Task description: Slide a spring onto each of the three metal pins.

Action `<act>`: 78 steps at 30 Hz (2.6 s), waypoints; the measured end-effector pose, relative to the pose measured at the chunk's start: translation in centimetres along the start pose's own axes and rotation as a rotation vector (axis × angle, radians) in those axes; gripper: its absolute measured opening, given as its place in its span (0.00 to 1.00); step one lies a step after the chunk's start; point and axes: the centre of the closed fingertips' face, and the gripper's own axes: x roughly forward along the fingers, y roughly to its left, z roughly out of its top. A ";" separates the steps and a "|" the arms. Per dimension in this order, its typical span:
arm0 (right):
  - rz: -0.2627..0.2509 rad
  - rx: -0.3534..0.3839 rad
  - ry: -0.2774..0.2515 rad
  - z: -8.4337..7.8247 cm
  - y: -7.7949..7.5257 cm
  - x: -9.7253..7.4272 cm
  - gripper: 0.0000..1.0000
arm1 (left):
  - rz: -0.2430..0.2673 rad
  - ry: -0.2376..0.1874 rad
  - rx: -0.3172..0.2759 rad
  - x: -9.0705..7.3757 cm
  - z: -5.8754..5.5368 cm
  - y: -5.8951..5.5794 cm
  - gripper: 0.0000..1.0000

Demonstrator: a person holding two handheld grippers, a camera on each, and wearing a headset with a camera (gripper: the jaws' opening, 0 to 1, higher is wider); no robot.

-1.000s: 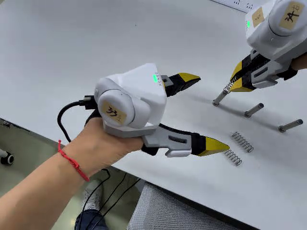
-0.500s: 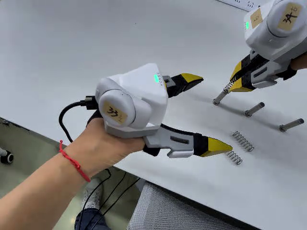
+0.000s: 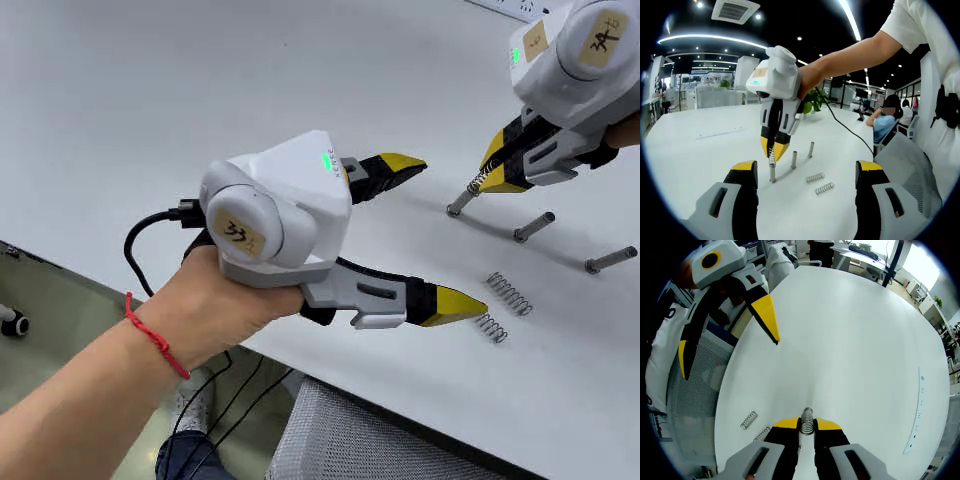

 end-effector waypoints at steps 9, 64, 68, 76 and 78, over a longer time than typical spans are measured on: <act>0.008 -0.001 0.000 0.0 0.1 0.5 0.07 | 0.000 -0.003 -0.005 0.0 -0.2 0.0 0.79; 0.014 -0.015 0.022 -0.6 -0.1 4.2 0.08 | 0.020 -0.016 -0.033 -0.6 -0.4 0.9 0.78; 0.012 -0.017 0.024 -0.6 0.1 4.4 0.08 | 0.020 -0.015 -0.035 -0.7 -0.4 1.0 0.78; 0.006 -0.013 0.025 -0.7 0.3 4.5 0.08 | 0.015 -0.015 -0.035 -0.6 -0.3 0.7 0.78; 0.006 -0.010 0.026 -0.8 0.2 4.6 0.08 | 0.014 -0.013 -0.033 -0.5 -0.3 0.7 0.78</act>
